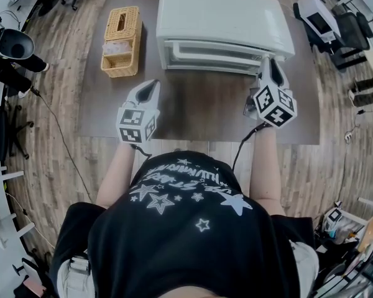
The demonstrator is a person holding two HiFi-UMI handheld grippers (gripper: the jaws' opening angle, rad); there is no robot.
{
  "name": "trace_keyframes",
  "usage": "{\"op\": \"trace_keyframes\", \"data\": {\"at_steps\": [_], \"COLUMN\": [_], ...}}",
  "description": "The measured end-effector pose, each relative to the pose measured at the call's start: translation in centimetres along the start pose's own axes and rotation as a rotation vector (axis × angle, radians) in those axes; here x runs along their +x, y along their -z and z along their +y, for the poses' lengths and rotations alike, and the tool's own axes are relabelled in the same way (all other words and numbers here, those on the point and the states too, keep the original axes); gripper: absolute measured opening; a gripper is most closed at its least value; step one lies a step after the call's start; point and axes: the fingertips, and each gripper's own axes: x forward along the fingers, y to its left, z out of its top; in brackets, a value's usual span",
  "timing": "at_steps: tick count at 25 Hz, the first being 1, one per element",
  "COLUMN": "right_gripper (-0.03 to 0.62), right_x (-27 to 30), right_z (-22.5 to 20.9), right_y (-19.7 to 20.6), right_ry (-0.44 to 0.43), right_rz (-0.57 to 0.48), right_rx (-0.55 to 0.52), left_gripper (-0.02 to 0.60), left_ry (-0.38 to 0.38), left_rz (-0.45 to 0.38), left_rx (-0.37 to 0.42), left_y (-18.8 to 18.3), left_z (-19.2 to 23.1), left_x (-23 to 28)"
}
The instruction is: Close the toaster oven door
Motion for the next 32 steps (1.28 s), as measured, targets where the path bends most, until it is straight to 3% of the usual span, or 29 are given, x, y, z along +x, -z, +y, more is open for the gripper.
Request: {"op": "trace_keyframes", "data": {"at_steps": [23,27,32], "right_gripper": [0.078,0.006,0.005], "right_x": [-0.5,-2.7,-5.9], "right_z": [0.3,0.1,-0.6], "right_y": [-0.9,-0.9,-0.6], "right_ry": [-0.048,-0.057,-0.074], "right_rz": [-0.003,-0.01,-0.002], "right_rx": [-0.018,-0.037,-0.049], "left_gripper": [0.011,0.011,0.011], "left_ry": [-0.063,-0.073,-0.078], "left_rz": [-0.03,-0.022,-0.023], "left_rx": [0.016,0.018,0.016], "left_y": [-1.0,-0.5,0.0], "left_z": [-1.0,-2.6,-5.2], "left_x": [-3.0,-4.4,-6.5]}}
